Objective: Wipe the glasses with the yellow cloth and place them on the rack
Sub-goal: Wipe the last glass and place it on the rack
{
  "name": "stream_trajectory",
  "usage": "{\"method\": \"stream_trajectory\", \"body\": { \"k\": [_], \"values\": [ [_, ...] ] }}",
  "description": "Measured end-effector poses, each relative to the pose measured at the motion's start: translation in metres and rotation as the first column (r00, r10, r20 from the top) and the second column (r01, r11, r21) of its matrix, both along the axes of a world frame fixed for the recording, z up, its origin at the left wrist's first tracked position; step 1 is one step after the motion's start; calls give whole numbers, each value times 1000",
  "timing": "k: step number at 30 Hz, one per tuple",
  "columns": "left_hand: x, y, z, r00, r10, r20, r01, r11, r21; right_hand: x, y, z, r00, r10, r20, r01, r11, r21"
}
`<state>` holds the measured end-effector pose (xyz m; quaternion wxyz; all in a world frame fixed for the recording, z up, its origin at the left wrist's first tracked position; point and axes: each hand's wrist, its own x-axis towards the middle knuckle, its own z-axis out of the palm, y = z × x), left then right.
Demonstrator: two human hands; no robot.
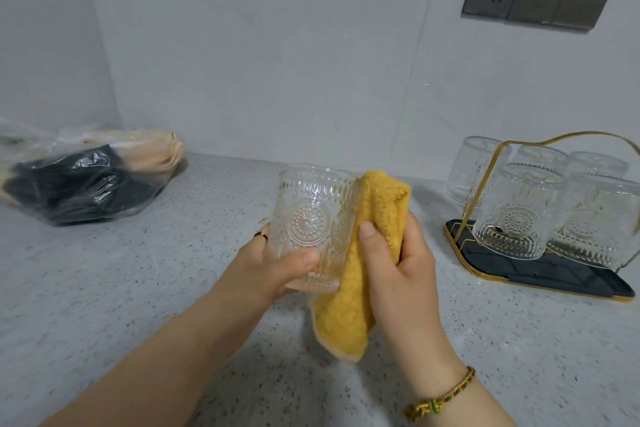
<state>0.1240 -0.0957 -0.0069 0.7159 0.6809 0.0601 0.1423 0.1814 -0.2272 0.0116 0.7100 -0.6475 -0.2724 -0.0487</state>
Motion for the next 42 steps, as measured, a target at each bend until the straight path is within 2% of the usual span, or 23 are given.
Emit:
{"method": "stream_trajectory", "body": {
  "k": [3, 4, 7, 9, 11, 14, 17, 20, 22, 23, 26, 28, 31, 36, 39, 42],
  "values": [
    [1, 3, 0, 997, 71, 41, -70, 997, -25, 3, 3, -3, 972, 152, -182, -174, 978, -114],
    [2, 6, 1, 991, 110, 71, -106, 993, -60, 2, 5, -4, 966, 181, -183, -212, 962, -170],
    [5, 14, 1, 973, 211, 98, -187, 959, -211, -7, 11, -13, 982, 188, -8, -183, 944, -275],
    [6, 17, 1, 970, 224, 97, -198, 954, -226, -11, 12, -13, 977, 168, 128, -126, 951, -281],
    [5, 14, 0, 979, 181, 94, -165, 974, -153, -11, 12, -11, 965, 157, 208, -105, 965, -242],
    [3, 3, -2, 995, 65, 76, -61, 997, -53, -3, 6, -7, 983, 85, 165, -64, 990, -128],
    [2, -3, -6, 999, 25, 30, -25, 999, -20, 5, -1, 0, 1000, 21, 16, -21, 1000, 8],
    [2, 3, -4, 997, 81, 20, -81, 997, 18, 9, 1, 0, 963, 154, -220, -146, 988, 55],
    [2, 7, 1, 994, 101, 43, -105, 988, 113, 13, 2, 0, 919, 202, -339, -190, 979, 68],
    [1, 9, 3, 994, 103, 45, -109, 976, 186, 16, 1, 0, 917, 169, -361, -157, 986, 62],
    [-1, 10, 6, 997, 78, 21, -80, 919, 385, 29, -10, 7, 944, 67, -324, -18, 988, 150],
    [-1, 8, 4, 998, 59, -11, -47, 882, 469, 34, -20, 12, 962, 77, -260, -27, 981, 192],
    [-1, 7, 2, 997, 64, -33, -39, 864, 502, 34, -25, 15, 979, 151, -137, -149, 989, 24],
    [-1, 11, 2, 997, 77, -16, -55, 821, 568, 33, -28, 17, 972, 209, 109, -160, 924, -348],
    [-5, 14, 5, 998, 38, -42, -5, 798, 602, 34, -35, 20, 942, 333, 47, -286, 865, -412],
    [-7, 15, 8, 999, -28, -36, 44, 767, 640, 35, -36, 15, 894, 447, -36, -400, 758, -516]
  ]
}}
